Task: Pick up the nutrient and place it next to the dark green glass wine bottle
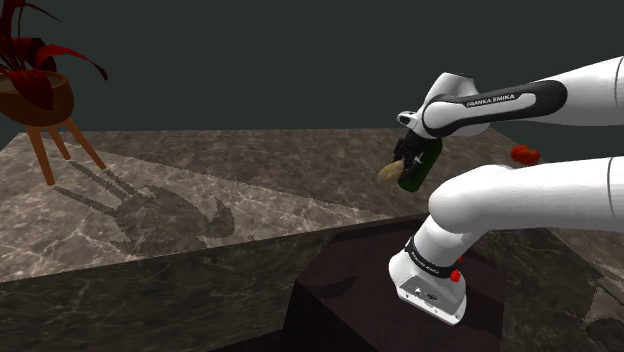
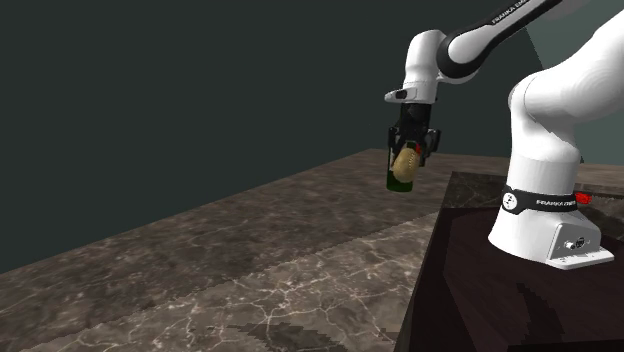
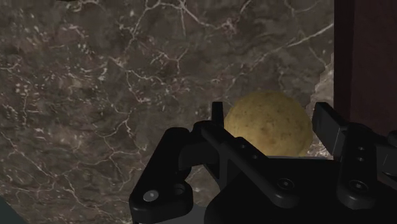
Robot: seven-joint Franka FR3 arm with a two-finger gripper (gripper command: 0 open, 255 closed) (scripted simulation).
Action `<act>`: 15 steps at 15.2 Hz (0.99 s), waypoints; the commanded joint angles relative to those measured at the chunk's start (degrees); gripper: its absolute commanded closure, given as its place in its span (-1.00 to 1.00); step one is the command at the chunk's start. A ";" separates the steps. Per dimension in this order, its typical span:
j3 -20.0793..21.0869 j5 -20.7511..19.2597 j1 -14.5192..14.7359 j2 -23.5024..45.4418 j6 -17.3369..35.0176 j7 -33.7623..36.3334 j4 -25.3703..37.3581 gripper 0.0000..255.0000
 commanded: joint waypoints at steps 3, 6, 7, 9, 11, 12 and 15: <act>-2.02 -1.58 0.02 3.93 5.33 -0.18 -1.47 1.00; -3.04 -2.16 0.46 6.48 8.35 -0.12 -1.96 1.00; -3.09 -2.18 0.50 6.62 8.50 -0.11 -1.97 1.00; -3.06 -2.19 0.49 6.58 8.51 -0.07 -2.03 1.00; -3.04 -2.19 0.51 6.60 8.55 -0.03 -2.05 1.00; -3.04 -2.19 0.50 6.59 8.54 -0.03 -2.06 1.00; -0.26 2.92 6.99 12.67 0.79 2.94 4.60 -1.00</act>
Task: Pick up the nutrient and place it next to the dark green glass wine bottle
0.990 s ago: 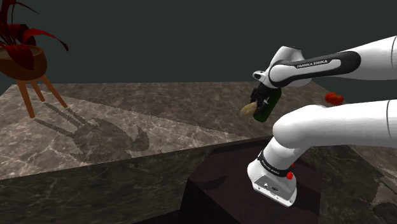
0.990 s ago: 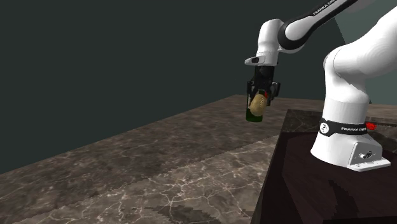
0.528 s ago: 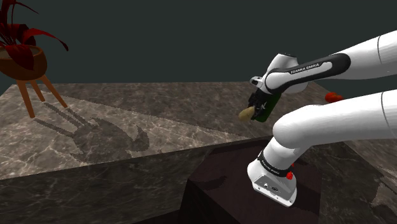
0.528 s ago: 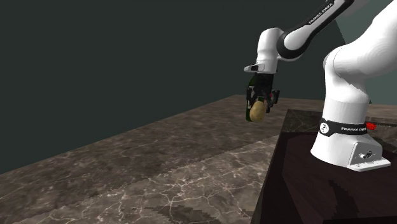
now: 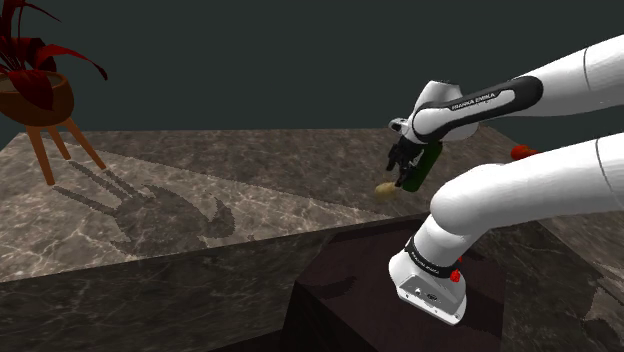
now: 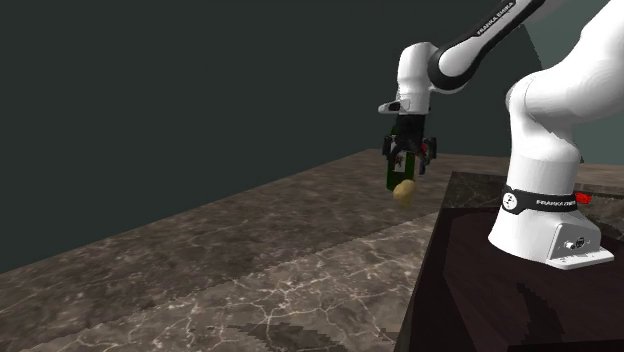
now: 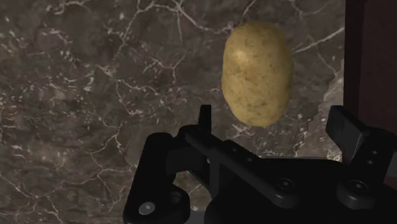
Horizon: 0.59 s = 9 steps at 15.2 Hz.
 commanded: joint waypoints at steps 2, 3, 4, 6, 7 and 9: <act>3.15 13.18 13.90 19.52 -19.36 2.66 18.28 -1.00; 3.27 16.88 16.63 26.43 -24.86 1.76 24.12 -1.00; 3.46 16.88 16.30 26.67 -24.00 1.68 23.46 -1.00; 3.40 16.85 16.05 27.17 -22.29 1.56 22.18 -1.00; 3.30 16.82 16.00 27.45 -21.42 1.50 21.56 -1.00; 3.08 16.81 15.93 28.05 -19.65 1.36 20.34 -1.00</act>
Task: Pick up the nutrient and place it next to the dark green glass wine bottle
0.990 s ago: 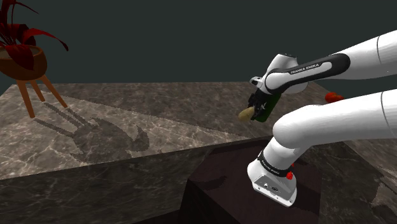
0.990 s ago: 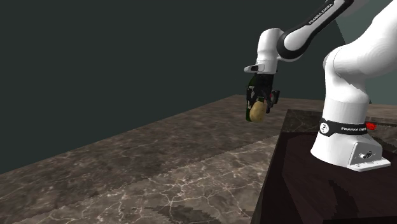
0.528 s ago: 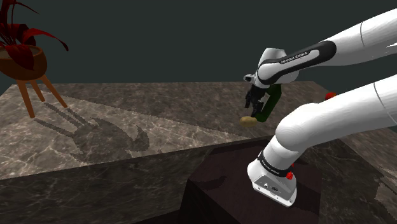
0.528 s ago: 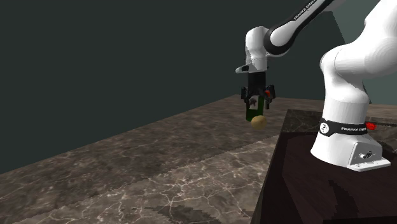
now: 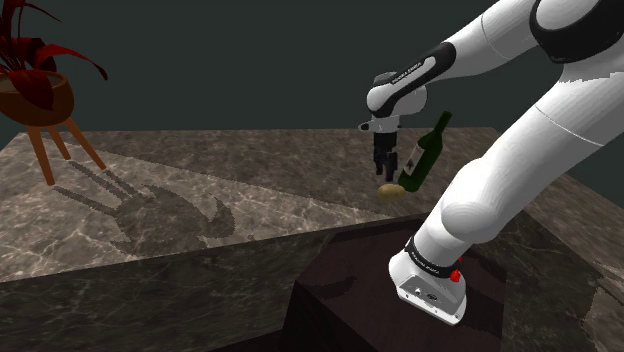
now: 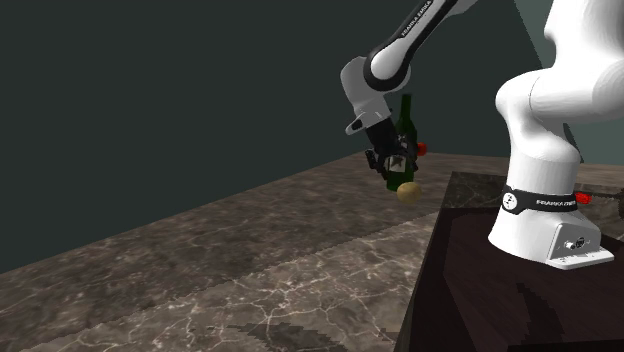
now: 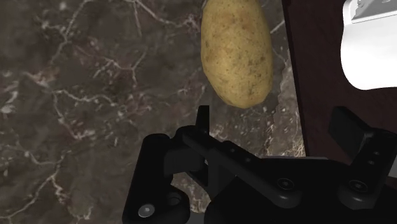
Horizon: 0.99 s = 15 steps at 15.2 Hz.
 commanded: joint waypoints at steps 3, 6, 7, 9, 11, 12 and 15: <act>-0.29 0.06 -0.05 0.95 2.34 -0.18 -1.60 -1.00; -0.29 0.06 -0.05 0.96 2.34 -0.19 -1.59 -1.00; -0.29 0.06 -0.05 0.96 2.34 -0.19 -1.59 -1.00; -0.28 0.06 -0.05 0.95 2.32 -0.19 -1.59 -1.00; -0.28 0.06 -0.05 0.95 2.32 -0.19 -1.59 1.00; -0.28 0.06 -0.05 0.95 2.32 -0.19 -1.59 1.00; -0.28 0.06 -0.05 0.95 2.32 -0.19 -1.59 1.00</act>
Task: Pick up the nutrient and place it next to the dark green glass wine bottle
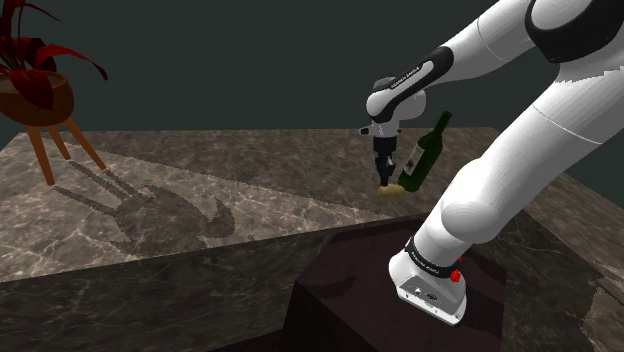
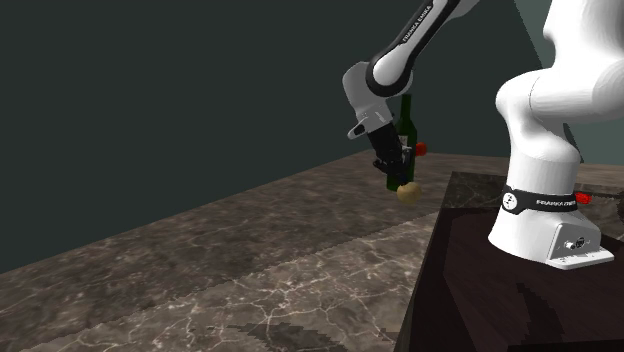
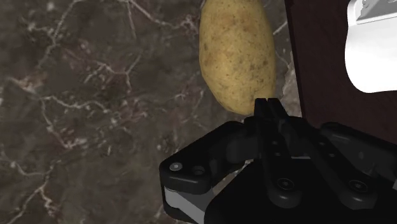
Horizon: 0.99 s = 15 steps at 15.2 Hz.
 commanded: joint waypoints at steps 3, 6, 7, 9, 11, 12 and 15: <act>0.00 0.00 0.00 0.00 0.00 0.00 0.00 1.00; -1.49 -4.44 -2.79 -6.53 5.23 -0.06 -5.18 -1.00; -3.19 -9.04 -6.35 -12.57 10.35 -0.80 -10.05 -1.00; -8.01 -17.60 -15.29 -22.09 20.90 -5.51 -18.59 -1.00; -10.46 -19.62 -17.96 -22.65 25.94 -8.23 -21.00 -1.00; -11.03 -19.59 -17.49 -21.27 27.49 -8.34 -21.18 -1.00; -13.00 -19.19 -15.63 -16.90 32.29 -8.82 -21.60 -1.00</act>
